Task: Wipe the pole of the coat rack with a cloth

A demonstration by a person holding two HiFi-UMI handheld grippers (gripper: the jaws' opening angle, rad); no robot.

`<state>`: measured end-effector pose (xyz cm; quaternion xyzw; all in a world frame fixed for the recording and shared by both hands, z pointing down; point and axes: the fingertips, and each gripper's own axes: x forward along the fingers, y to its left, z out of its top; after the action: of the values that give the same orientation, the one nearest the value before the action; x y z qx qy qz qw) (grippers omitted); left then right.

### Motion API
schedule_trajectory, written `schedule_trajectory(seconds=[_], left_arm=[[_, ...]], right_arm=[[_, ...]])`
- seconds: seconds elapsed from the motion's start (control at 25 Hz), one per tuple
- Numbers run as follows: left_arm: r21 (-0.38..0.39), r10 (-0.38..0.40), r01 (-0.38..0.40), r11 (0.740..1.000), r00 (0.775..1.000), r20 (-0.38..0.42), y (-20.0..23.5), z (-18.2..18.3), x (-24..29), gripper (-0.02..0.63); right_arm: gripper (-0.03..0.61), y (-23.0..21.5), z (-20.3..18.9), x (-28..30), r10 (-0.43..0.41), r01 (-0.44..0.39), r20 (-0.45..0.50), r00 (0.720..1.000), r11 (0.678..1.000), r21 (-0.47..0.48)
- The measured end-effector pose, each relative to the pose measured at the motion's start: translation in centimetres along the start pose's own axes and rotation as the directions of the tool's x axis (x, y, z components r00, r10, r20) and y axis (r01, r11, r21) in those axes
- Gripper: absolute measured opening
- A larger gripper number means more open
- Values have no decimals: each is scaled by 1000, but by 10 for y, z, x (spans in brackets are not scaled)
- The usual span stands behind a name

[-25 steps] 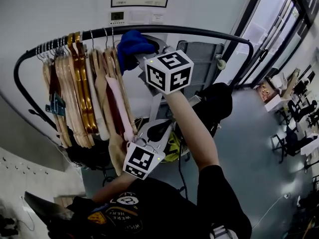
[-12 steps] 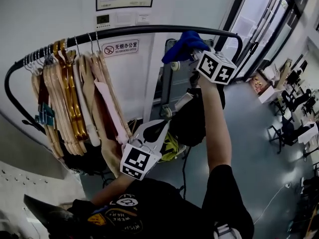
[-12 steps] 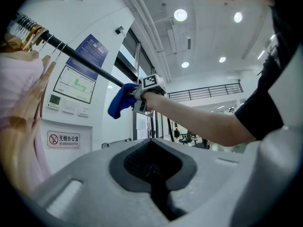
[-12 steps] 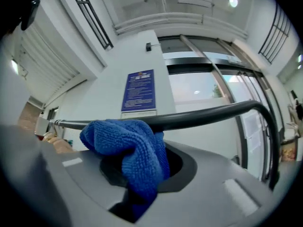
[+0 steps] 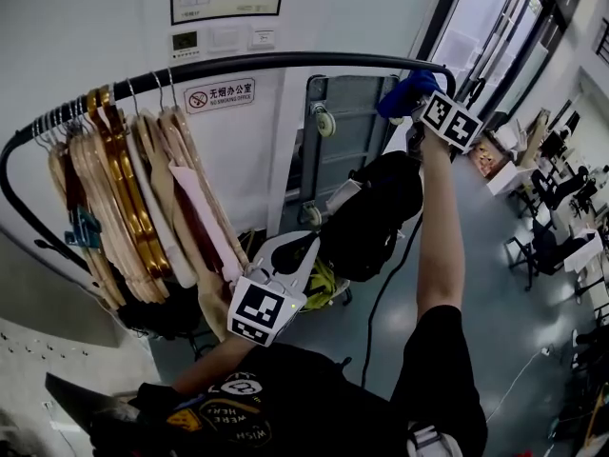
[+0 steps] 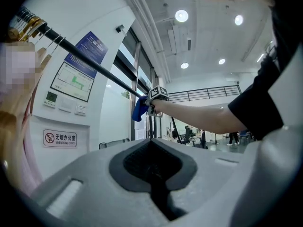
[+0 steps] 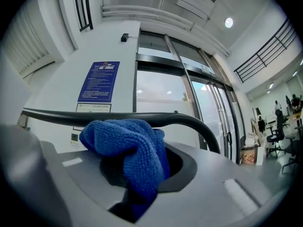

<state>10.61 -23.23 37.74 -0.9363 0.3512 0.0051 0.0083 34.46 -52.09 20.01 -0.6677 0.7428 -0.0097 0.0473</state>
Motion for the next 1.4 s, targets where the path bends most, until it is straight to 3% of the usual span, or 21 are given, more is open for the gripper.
schedule_trajectory(seconds=[0.16,0.32,0.44,0.56,0.64,0.76,0.84,0.92,1.0,1.24,1.4], left_arm=[[-10,5,-5,1000,1000,0,2,-2,0,-6],[-15,1,-1,1000,1000,-3,2,-4,-2,-6],[-17,18,-18,1000,1000,6,8,-3,-4,-6],[-32,34,-34,999,999,17,12,-2,-8,-6],[-40,38,-38,998,999,15,12,-3,-11,-6],[-37,46,-45,998,999,24,15,-3,-14,-6],[-36,50,-49,998,998,24,16,-2,-15,-6],[-37,56,-55,998,998,20,18,-3,-18,-6],[-37,64,-63,997,998,23,20,-1,-21,-6],[-34,54,-53,998,998,16,19,-3,-15,-6],[-37,34,-33,999,999,24,15,1,-8,-6]], right_arm=[[80,52,-1,-9,111,-110,30,993,994,-25],[80,154,-4,-27,294,-290,40,955,953,-92],[80,245,-8,-48,446,-439,64,893,892,-106],[80,345,-14,-68,603,-591,59,795,794,-142],[80,398,-20,-77,664,-649,40,747,741,-174],[80,451,-26,-85,723,-708,21,691,682,-186],[80,461,-26,-86,740,-728,23,672,666,-163],[81,449,-25,-81,734,-724,31,679,676,-138],[81,420,-23,-73,700,-692,41,713,713,-113],[81,265,-14,-33,472,-470,63,879,881,-52],[81,150,-6,-11,276,-276,55,960,961,-16]])
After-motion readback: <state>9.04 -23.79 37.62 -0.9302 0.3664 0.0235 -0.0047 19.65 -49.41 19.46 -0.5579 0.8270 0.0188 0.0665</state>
